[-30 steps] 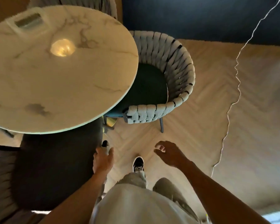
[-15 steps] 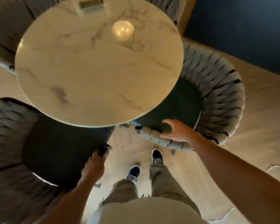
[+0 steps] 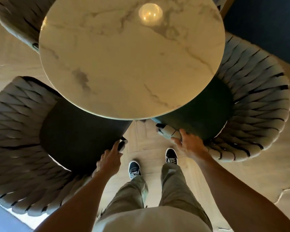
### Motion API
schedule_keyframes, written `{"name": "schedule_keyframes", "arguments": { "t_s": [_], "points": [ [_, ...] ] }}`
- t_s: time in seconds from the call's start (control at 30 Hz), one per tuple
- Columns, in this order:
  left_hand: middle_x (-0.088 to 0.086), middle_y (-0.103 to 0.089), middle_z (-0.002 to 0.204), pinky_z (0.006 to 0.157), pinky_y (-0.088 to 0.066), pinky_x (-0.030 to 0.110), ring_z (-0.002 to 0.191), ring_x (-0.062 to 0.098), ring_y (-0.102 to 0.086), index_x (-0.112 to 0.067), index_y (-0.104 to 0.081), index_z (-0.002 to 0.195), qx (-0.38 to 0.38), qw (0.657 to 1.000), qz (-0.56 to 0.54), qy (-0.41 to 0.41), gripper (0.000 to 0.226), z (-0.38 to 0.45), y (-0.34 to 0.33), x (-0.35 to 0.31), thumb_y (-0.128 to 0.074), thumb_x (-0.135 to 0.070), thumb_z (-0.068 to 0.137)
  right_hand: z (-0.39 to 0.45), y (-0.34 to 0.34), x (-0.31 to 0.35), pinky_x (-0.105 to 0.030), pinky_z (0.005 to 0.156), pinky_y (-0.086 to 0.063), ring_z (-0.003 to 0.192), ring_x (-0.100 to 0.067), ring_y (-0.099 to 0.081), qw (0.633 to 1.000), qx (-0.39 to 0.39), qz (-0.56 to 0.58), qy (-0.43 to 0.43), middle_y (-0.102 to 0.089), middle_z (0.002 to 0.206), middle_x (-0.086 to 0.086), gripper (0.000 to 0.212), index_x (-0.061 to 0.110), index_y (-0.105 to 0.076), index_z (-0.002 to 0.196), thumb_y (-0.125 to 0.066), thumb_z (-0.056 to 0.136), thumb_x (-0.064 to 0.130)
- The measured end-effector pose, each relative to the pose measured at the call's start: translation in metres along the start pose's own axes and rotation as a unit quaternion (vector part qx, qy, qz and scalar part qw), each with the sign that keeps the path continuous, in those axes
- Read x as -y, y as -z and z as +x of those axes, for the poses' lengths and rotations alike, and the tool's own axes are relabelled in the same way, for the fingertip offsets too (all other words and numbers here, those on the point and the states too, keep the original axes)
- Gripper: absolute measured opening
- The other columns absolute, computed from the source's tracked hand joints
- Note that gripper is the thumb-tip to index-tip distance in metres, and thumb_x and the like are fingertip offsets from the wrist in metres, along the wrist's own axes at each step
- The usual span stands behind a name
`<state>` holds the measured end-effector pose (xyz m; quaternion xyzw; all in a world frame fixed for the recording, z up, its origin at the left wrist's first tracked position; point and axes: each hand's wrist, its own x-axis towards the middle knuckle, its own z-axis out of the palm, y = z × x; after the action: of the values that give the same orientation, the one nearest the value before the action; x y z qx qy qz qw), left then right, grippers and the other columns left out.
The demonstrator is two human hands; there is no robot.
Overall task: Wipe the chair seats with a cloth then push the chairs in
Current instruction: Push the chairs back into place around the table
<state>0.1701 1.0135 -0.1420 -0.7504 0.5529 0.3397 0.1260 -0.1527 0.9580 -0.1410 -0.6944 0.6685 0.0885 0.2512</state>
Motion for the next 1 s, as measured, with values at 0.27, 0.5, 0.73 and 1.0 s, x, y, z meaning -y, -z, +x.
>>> {"name": "schedule_keyframes", "arguments": {
  "t_s": [0.27, 0.5, 0.73, 1.0],
  "points": [
    [0.011, -0.054, 0.122, 0.084, -0.052, 0.046, 0.105, 0.028, -0.058, -0.039, -0.014, 0.144, 0.007, 0.999, 0.021, -0.034, 0.055, -0.019, -0.002, 0.035, -0.044, -0.037, 0.098, -0.038, -0.024, 0.007, -0.040, 0.080, -0.055, 0.088, -0.022, -0.066, 0.998, -0.003, 0.032, -0.060, -0.068, 0.104, -0.003, 0.063, 0.028, -0.039, 0.128, -0.025, 0.085, 0.072],
    [0.007, -0.052, 0.128, 0.088, -0.049, 0.045, 0.115, 0.028, -0.056, -0.033, -0.015, 0.150, -0.010, 1.000, 0.016, 0.003, 0.060, -0.037, 0.000, 0.073, -0.037, -0.051, 0.097, -0.069, -0.030, -0.006, -0.038, 0.078, -0.055, 0.084, -0.021, -0.068, 0.997, -0.025, 0.046, -0.058, -0.071, 0.088, 0.005, 0.070, 0.033, -0.045, 0.126, -0.025, 0.079, 0.081],
    [0.012, -0.051, 0.135, 0.093, -0.044, 0.045, 0.121, 0.033, -0.052, -0.029, -0.019, 0.152, -0.023, 0.998, -0.035, 0.042, 0.074, -0.040, -0.005, 0.082, -0.047, -0.058, 0.091, -0.050, -0.002, -0.054, -0.035, 0.073, -0.055, 0.083, -0.019, -0.065, 0.998, -0.007, 0.021, -0.065, -0.069, 0.095, 0.003, 0.059, 0.029, -0.050, 0.125, -0.041, 0.082, 0.069],
    [0.008, -0.061, 0.123, 0.088, -0.044, 0.047, 0.110, 0.033, -0.056, -0.025, -0.036, 0.142, -0.044, 0.998, -0.017, 0.043, 0.050, -0.044, -0.004, 0.065, -0.047, -0.042, 0.097, -0.042, 0.016, -0.090, -0.038, 0.080, -0.052, 0.092, -0.027, -0.065, 0.998, 0.014, -0.008, -0.066, -0.070, 0.101, -0.003, 0.051, 0.027, -0.046, 0.133, -0.054, 0.089, 0.051]
  ]
}}
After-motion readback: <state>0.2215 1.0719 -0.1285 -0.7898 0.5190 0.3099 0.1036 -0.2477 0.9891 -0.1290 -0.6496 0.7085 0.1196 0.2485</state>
